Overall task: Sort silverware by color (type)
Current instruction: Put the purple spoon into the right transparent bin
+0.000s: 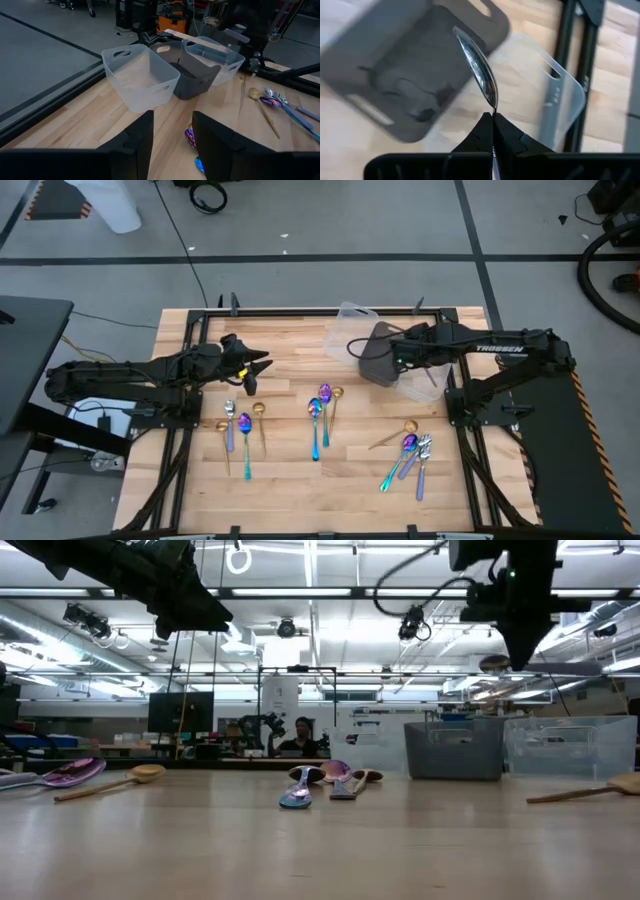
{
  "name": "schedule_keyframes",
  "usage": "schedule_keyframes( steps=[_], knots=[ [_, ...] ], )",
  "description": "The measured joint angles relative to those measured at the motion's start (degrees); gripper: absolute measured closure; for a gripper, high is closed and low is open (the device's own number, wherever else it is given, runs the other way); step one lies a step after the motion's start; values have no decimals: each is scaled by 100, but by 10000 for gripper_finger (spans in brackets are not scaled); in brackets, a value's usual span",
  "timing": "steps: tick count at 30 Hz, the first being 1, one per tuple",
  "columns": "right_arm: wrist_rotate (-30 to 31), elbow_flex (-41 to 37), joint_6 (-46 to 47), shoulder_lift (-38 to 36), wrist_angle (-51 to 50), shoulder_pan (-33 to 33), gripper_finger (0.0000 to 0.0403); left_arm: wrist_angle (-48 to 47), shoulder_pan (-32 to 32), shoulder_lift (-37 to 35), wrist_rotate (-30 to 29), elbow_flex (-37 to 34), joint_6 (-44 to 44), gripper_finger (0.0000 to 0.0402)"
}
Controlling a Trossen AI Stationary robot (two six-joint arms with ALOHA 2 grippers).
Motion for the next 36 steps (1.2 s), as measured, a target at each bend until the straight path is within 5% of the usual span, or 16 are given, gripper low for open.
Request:
schedule_keyframes(
  steps=[20, 36],
  knots=[
    [-409, -1755, -619, 4, 1657, -1708, 396, 1612, 9, -2, -420, 7, 1102, 260],
    [-784, -2564, -914, 2, 2738, -2327, 396, 2209, 11, 0, -422, 7, 1378, 260]
  ],
)
